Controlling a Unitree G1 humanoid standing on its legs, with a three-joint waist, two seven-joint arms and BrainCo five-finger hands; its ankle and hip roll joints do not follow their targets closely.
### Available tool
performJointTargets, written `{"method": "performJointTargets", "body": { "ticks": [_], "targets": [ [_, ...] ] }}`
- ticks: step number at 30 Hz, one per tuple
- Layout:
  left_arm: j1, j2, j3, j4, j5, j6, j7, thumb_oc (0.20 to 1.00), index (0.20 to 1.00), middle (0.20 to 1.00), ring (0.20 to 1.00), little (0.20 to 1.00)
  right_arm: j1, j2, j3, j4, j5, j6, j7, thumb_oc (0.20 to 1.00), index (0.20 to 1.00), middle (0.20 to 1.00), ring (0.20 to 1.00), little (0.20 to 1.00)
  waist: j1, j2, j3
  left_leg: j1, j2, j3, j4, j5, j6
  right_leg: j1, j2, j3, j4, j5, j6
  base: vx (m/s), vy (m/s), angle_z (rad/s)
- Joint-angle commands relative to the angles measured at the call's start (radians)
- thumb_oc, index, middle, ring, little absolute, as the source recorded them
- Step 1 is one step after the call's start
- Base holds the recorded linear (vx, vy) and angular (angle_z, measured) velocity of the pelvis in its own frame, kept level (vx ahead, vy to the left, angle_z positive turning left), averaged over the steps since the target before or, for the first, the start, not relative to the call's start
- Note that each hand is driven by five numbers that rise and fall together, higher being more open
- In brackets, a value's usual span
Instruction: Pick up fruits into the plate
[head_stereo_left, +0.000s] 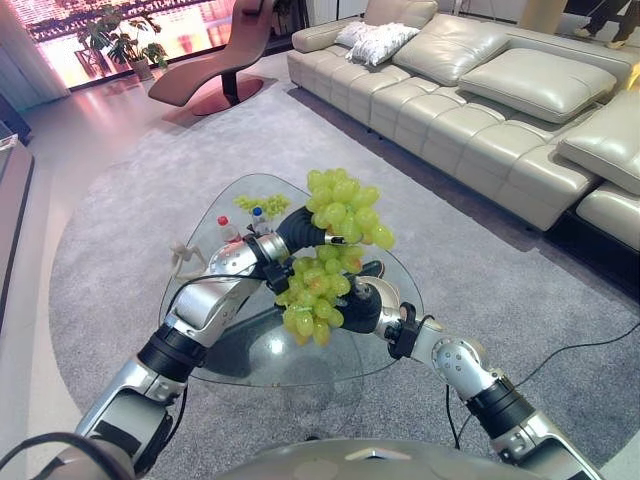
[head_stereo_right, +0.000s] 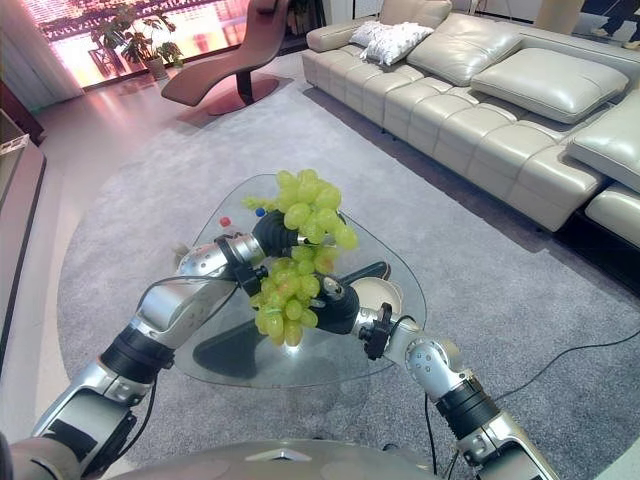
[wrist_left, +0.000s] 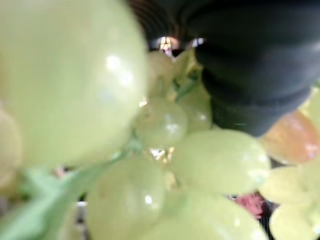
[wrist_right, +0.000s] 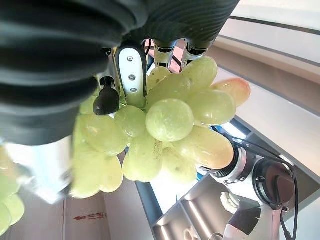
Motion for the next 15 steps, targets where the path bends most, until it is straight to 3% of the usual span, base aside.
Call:
{"method": "performJointTargets", "body": {
  "ticks": [1,15],
  "targets": [
    [-0.110,-0.085,-0.014,0.101,-0.011,-0.045,0.056,0.200,0.200,0.200,0.200,0.200,-0.108,0.223,0.123,-0.234,0.110,0.002,0.086,0.200,0.200,0.200,0.200,0.200,-0.012,-0.062,0.011,0.030,-0.042,0.044,0.022,-0.157,0.045,0.002,-0.033,0.030,0.009,-0.046,0.056,0.00,0.000,0.00],
    [-0.110,-0.087,-0.011,0.094,-0.012,-0.034,0.060,0.200,0.200,0.200,0.200,0.200,-0.105,0.223,0.126,-0.232,0.115,-0.002,0.074,0.200,0.200,0.200,0.200,0.200,-0.010,-0.066,0.012,0.027,-0.040,0.045,0.022,-0.156,0.044,0.000,-0.032,0.030,0.008,-0.044,0.056,0.00,0.000,0.00]
  ]
}}
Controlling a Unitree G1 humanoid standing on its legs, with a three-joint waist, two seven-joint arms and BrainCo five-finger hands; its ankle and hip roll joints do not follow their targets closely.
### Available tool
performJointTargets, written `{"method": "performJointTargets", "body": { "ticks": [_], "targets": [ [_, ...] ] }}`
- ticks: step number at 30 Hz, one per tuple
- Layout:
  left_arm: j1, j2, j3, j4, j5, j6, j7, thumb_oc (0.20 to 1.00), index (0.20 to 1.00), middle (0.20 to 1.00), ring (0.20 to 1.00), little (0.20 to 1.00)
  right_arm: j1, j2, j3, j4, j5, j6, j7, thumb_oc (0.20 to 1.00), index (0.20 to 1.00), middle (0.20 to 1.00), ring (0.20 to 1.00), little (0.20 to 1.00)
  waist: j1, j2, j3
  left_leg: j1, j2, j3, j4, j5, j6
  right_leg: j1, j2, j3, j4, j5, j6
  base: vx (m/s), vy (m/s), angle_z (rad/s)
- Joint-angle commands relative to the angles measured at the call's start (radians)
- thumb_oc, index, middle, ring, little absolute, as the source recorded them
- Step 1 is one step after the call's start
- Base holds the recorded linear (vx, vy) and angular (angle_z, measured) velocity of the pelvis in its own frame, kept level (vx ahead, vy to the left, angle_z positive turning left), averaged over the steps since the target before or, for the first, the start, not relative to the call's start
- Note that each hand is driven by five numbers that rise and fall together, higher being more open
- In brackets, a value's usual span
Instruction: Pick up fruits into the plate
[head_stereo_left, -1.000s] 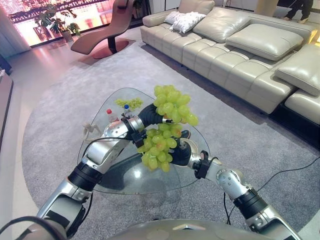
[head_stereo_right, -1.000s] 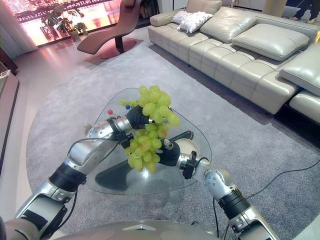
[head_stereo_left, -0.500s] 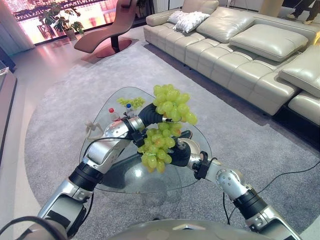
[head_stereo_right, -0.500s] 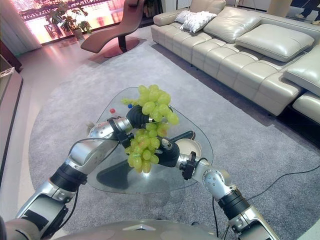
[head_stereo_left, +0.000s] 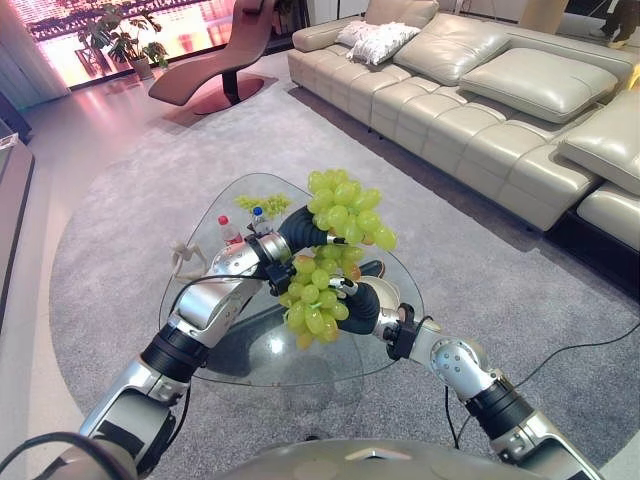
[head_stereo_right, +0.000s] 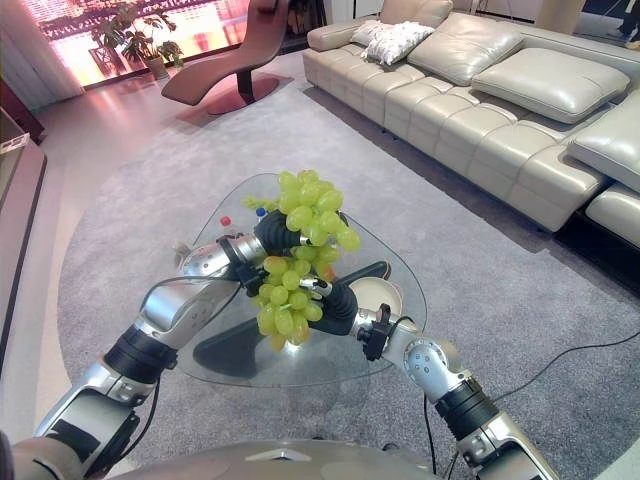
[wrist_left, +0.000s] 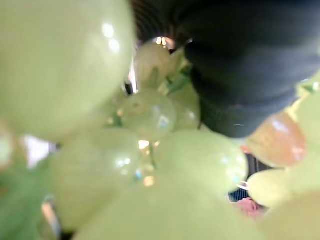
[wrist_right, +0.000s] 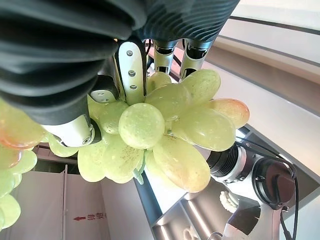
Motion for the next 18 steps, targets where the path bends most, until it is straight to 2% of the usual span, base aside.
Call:
{"method": "performJointTargets", "body": {
  "ticks": [1,8,12,16,18],
  "targets": [
    [-0.111,-0.075,-0.011,0.095,-0.012,-0.038,0.051,0.200,0.200,0.200,0.200,0.200,-0.105,0.223,0.118,-0.230,0.112,0.002,0.075,0.200,0.200,0.200,0.200,0.200,-0.011,-0.063,0.013,0.030,-0.040,0.045,0.022,-0.155,0.044,0.007,-0.032,0.030,0.007,-0.045,0.057,0.00,0.000,0.00],
    [-0.111,-0.071,-0.009,0.096,-0.015,-0.036,0.048,0.200,0.200,0.200,0.200,0.200,-0.102,0.223,0.120,-0.228,0.104,-0.009,0.065,0.200,0.200,0.200,0.200,0.200,-0.010,-0.063,0.013,0.029,-0.040,0.045,0.022,-0.155,0.044,0.006,-0.033,0.029,0.007,-0.044,0.057,0.00,0.000,0.00],
    [-0.108,-0.068,-0.006,0.093,-0.014,-0.019,0.050,0.200,0.200,0.200,0.200,0.200,-0.094,0.216,0.116,-0.217,0.057,-0.036,0.061,0.200,0.200,0.200,0.200,0.200,-0.010,-0.062,0.014,0.030,-0.040,0.045,0.022,-0.155,0.044,0.008,-0.033,0.028,0.007,-0.045,0.056,0.00,0.000,0.00],
    [-0.102,-0.054,0.003,0.096,-0.015,-0.013,0.049,0.200,0.200,0.200,0.200,0.200,-0.084,0.182,0.109,-0.204,-0.050,-0.102,0.042,0.200,0.200,0.200,0.200,0.200,-0.012,-0.064,0.013,0.031,-0.040,0.045,0.022,-0.155,0.042,0.007,-0.034,0.026,0.009,-0.045,0.057,0.00,0.000,0.00],
    [-0.096,-0.033,0.019,0.088,-0.025,0.000,0.050,0.200,0.200,0.200,0.200,0.200,-0.072,0.131,0.087,-0.188,-0.159,-0.181,0.018,0.200,0.200,0.200,0.200,0.200,-0.014,-0.069,0.014,0.030,-0.040,0.044,0.022,-0.155,0.041,0.006,-0.034,0.025,0.009,-0.046,0.057,0.00,0.000,0.00]
  ]
}}
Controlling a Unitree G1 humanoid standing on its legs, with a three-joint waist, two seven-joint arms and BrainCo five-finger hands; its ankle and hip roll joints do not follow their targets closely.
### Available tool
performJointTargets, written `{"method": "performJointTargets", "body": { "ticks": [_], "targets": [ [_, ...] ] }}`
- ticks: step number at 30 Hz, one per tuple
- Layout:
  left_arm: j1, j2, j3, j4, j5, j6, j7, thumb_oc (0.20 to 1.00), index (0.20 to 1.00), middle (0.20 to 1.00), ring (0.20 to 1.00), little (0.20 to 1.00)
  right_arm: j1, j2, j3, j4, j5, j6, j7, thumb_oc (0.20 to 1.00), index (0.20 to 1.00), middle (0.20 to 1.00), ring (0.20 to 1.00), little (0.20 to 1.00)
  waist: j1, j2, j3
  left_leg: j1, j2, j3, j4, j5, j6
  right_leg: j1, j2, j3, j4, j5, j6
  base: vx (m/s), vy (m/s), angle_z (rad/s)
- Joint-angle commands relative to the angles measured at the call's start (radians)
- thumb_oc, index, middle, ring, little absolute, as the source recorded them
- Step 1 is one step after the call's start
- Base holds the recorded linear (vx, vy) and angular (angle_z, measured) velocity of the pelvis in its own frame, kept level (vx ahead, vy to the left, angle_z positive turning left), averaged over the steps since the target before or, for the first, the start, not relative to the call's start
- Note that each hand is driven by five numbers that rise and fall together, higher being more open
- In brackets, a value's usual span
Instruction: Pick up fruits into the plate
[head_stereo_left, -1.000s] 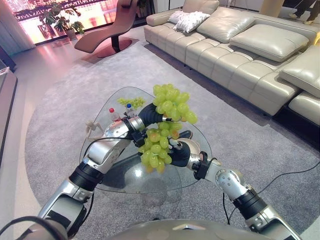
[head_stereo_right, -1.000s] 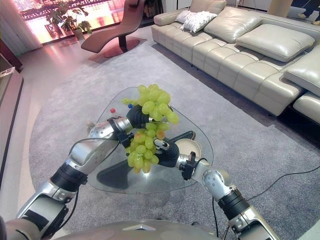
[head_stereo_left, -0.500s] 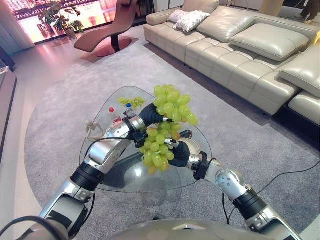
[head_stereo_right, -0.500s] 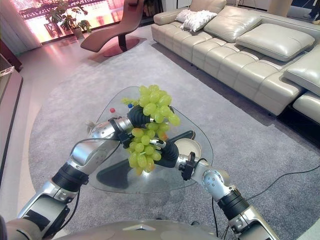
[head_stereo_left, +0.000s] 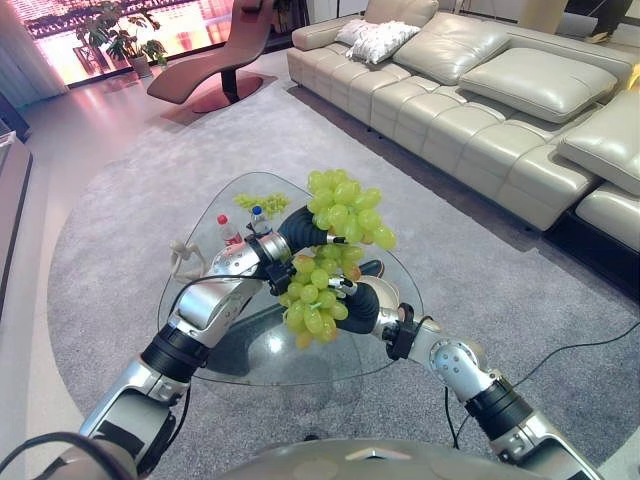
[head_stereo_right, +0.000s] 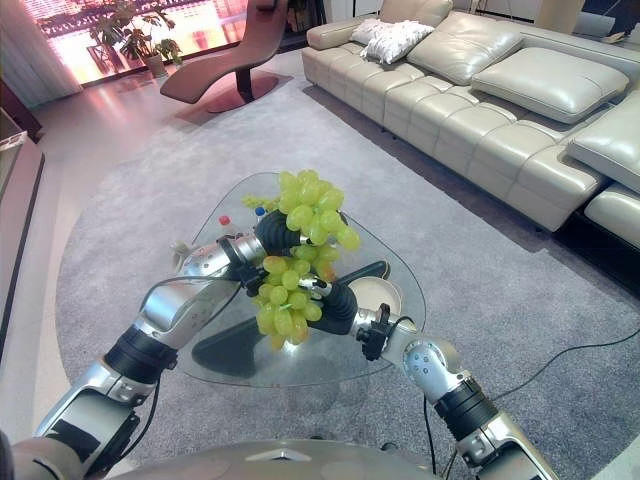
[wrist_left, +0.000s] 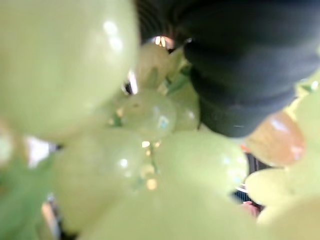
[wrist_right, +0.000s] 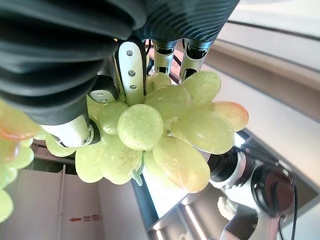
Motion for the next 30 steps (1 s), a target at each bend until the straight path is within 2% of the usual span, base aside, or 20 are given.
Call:
{"method": "performJointTargets", "body": {
  "ticks": [1,3,5,7,15,22,30],
  "targets": [
    [-0.093,-0.033,0.023,0.077,-0.029,-0.020,0.039,0.200,0.200,0.200,0.200,0.200,-0.068,0.113,0.065,-0.186,-0.137,-0.133,0.007,0.200,0.200,0.200,0.200,0.200,-0.016,-0.065,0.014,0.030,-0.039,0.043,0.023,-0.155,0.040,0.007,-0.034,0.023,0.009,-0.046,0.059,0.00,0.000,0.00],
    [-0.085,-0.026,0.030,0.072,-0.027,-0.018,0.042,0.200,0.200,0.200,0.200,0.200,-0.061,0.083,0.046,-0.183,-0.190,-0.164,-0.012,0.200,0.200,0.200,0.200,0.200,-0.018,-0.066,0.014,0.031,-0.039,0.044,0.023,-0.154,0.039,0.008,-0.034,0.022,0.009,-0.046,0.059,0.00,0.000,0.00],
    [-0.059,-0.002,0.046,0.052,-0.029,-0.015,0.047,0.200,0.200,0.200,0.200,0.200,-0.051,0.007,-0.018,-0.179,-0.290,-0.216,-0.040,0.200,0.200,0.200,0.200,0.200,-0.026,-0.068,0.016,0.032,-0.037,0.048,0.022,-0.153,0.038,0.006,-0.034,0.022,0.012,-0.044,0.060,0.00,0.000,0.00],
    [-0.037,0.019,0.066,0.040,-0.031,-0.014,0.043,0.200,0.200,0.200,0.200,0.200,-0.047,-0.050,-0.081,-0.180,-0.346,-0.228,-0.053,0.200,0.200,0.200,0.200,0.200,-0.034,-0.068,0.018,0.036,-0.034,0.053,0.022,-0.153,0.037,0.008,-0.034,0.024,0.014,-0.044,0.061,0.00,0.000,0.00],
    [0.013,0.062,0.119,0.021,-0.029,-0.020,0.026,0.200,0.200,0.200,0.200,0.200,-0.031,-0.162,-0.191,-0.173,-0.478,-0.283,-0.082,0.200,0.200,0.200,0.200,0.200,-0.046,-0.066,0.030,0.036,-0.032,0.066,0.025,-0.148,0.036,0.003,-0.035,0.028,0.022,-0.040,0.061,0.00,0.000,0.00],
    [0.045,0.091,0.151,0.023,-0.039,-0.038,0.011,0.200,0.200,0.200,0.200,0.200,-0.012,-0.214,-0.256,-0.174,-0.507,-0.318,-0.102,0.200,0.200,0.200,0.200,0.200,-0.052,-0.062,0.034,0.044,-0.029,0.072,0.023,-0.151,0.035,0.011,-0.036,0.027,0.022,-0.043,0.063,0.00,0.001,0.00],
    [0.059,0.090,0.169,0.026,-0.032,-0.048,-0.008,0.200,0.200,0.200,0.200,0.200,0.004,-0.217,-0.281,-0.170,-0.525,-0.333,-0.085,0.200,0.200,0.200,0.200,0.200,-0.054,-0.060,0.032,0.050,-0.027,0.074,0.021,-0.152,0.034,0.017,-0.037,0.025,0.022,-0.046,0.065,0.00,0.000,0.00]
  ]
}}
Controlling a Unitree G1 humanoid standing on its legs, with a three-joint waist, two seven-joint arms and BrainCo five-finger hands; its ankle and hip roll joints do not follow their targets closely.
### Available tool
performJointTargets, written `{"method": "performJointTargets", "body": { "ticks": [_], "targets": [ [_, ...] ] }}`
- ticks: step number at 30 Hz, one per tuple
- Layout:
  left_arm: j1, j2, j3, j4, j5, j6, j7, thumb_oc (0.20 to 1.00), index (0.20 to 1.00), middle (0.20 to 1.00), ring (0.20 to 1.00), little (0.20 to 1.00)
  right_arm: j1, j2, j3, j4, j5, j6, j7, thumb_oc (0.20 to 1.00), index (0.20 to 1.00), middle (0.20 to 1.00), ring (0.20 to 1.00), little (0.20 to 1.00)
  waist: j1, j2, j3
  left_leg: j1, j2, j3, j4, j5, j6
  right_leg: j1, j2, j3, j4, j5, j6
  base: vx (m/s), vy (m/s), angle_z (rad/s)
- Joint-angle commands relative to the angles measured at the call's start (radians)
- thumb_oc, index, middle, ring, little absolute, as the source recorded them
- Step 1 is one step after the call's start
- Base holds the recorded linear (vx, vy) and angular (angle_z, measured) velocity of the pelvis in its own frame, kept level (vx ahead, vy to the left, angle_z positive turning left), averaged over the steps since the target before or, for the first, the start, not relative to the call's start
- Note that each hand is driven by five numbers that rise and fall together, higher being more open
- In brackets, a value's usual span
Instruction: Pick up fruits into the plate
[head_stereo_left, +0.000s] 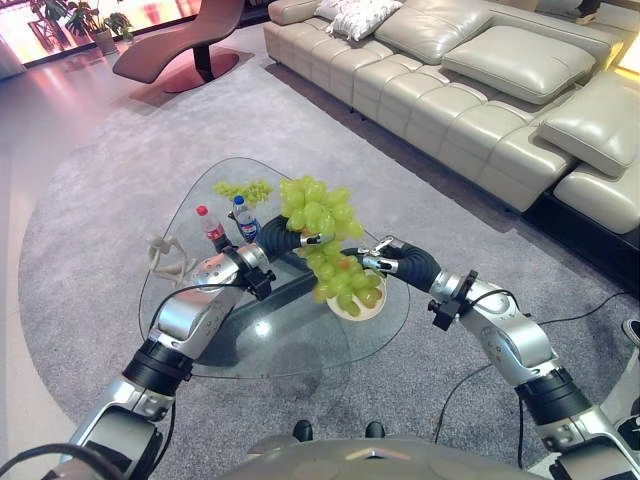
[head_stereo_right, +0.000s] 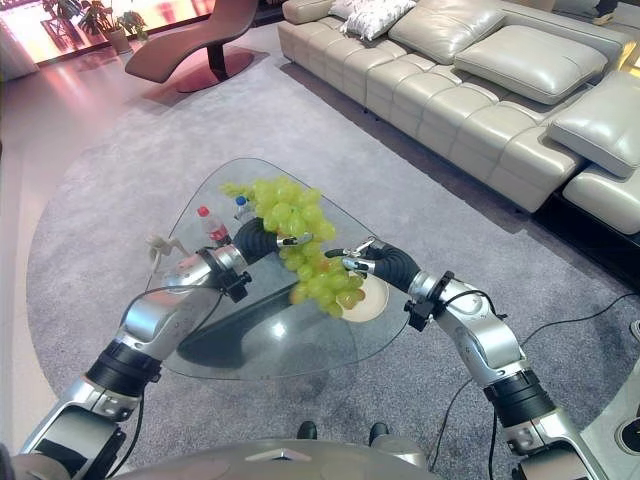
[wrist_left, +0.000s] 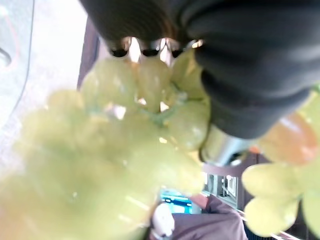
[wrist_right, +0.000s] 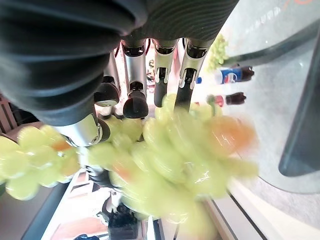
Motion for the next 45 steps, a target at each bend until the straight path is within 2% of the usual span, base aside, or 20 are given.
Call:
{"method": "performJointTargets", "body": {
  "ticks": [1,8,9,10,33,45],
  "targets": [
    [-0.046,0.029,0.058,0.015,-0.013,-0.073,-0.012,0.200,0.200,0.200,0.200,0.200,-0.001,-0.014,-0.025,-0.098,0.002,-0.074,0.014,0.200,0.200,0.200,0.200,0.200,0.000,-0.028,-0.028,0.050,-0.027,0.068,0.022,-0.151,0.033,0.020,-0.036,0.020,0.023,-0.047,0.065,0.00,0.000,0.00],
    [-0.056,0.028,0.048,0.008,-0.014,-0.071,-0.023,0.200,0.200,0.200,0.200,0.200,-0.012,-0.002,-0.013,-0.100,-0.012,-0.077,0.022,0.200,0.200,0.200,0.200,0.200,0.001,-0.026,-0.031,0.052,-0.026,0.067,0.022,-0.152,0.031,0.024,-0.037,0.017,0.021,-0.048,0.065,0.00,0.000,0.00],
    [-0.056,0.027,0.047,0.002,-0.015,-0.067,-0.025,0.200,0.200,0.200,0.200,0.200,-0.013,-0.001,-0.012,-0.102,-0.006,-0.075,0.025,0.275,0.275,0.275,0.275,0.275,0.002,-0.026,-0.032,0.053,-0.026,0.067,0.022,-0.151,0.031,0.025,-0.037,0.017,0.021,-0.048,0.065,0.00,0.000,0.00],
    [-0.058,0.026,0.045,0.005,-0.014,-0.070,-0.027,0.200,0.200,0.200,0.200,0.200,-0.016,0.002,-0.010,-0.102,-0.003,-0.072,0.027,1.000,1.000,1.000,1.000,1.000,0.002,-0.027,-0.033,0.053,-0.026,0.067,0.022,-0.152,0.031,0.025,-0.037,0.017,0.021,-0.048,0.065,0.00,0.000,0.00],
    [-0.118,-0.004,0.002,-0.027,-0.048,-0.055,-0.046,0.200,0.200,0.200,0.200,0.200,-0.087,0.063,0.059,-0.074,-0.009,-0.064,0.014,1.000,1.000,1.000,1.000,1.000,0.015,-0.025,-0.043,0.052,-0.028,0.061,0.024,-0.153,0.030,0.031,-0.037,0.008,0.018,-0.052,0.061,0.00,0.000,0.00],
    [-0.142,-0.020,-0.017,-0.053,-0.093,-0.026,-0.068,0.200,0.200,0.200,0.200,0.200,-0.117,0.094,0.114,-0.070,-0.014,-0.050,0.054,1.000,1.000,1.000,1.000,1.000,0.023,-0.022,-0.046,0.051,-0.030,0.055,0.027,-0.153,0.030,0.033,-0.040,0.002,0.018,-0.053,0.061,0.00,0.000,0.00]
  ]
}}
